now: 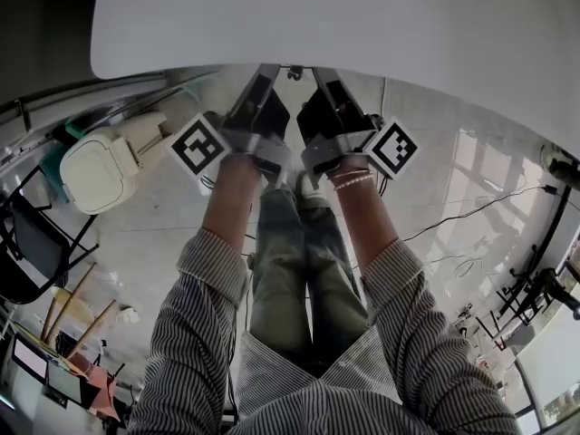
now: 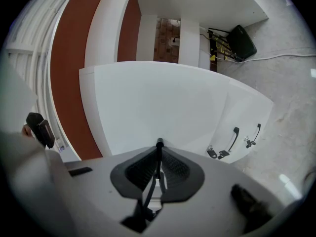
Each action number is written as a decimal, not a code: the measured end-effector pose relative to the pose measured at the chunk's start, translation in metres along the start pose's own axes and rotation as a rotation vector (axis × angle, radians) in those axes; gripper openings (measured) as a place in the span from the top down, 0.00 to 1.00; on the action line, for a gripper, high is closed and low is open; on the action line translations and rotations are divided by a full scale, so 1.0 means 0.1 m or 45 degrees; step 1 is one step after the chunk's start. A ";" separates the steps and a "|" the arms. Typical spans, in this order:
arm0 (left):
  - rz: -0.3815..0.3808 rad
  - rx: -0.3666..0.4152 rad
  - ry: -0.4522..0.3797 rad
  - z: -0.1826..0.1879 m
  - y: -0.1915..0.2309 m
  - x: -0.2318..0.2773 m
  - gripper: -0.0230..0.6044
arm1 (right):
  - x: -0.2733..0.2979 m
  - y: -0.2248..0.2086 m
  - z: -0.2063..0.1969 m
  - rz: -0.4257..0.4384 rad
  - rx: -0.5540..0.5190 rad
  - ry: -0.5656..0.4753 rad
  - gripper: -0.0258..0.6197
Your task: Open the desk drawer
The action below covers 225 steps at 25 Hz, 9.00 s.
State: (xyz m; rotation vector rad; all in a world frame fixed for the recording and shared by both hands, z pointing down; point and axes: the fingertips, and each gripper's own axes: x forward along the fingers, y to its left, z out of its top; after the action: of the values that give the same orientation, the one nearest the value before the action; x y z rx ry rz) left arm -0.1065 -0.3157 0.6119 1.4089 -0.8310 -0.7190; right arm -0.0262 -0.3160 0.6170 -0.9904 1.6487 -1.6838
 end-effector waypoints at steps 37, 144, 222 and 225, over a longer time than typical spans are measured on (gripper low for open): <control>0.076 -0.043 -0.068 -0.73 0.07 -1.18 0.90 | -1.11 -0.10 -0.80 -0.073 0.063 0.058 0.90; 0.171 0.382 0.182 -1.24 -2.02 -1.69 0.86 | -1.76 2.02 -0.91 0.025 -0.085 0.309 0.92; 0.095 1.354 0.222 -1.20 -3.96 -1.36 0.93 | -1.77 3.80 -0.67 0.052 -1.415 0.410 0.93; 0.092 1.349 0.221 -1.19 -3.95 -1.37 0.93 | -1.77 3.80 -0.68 0.048 -1.403 0.409 0.93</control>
State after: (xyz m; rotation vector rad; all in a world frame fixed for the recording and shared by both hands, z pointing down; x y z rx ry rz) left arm -0.0600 -0.1549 0.2107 2.3111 -1.1834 -0.0382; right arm -0.0193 -0.1595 0.2228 -1.1399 2.8823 -0.8307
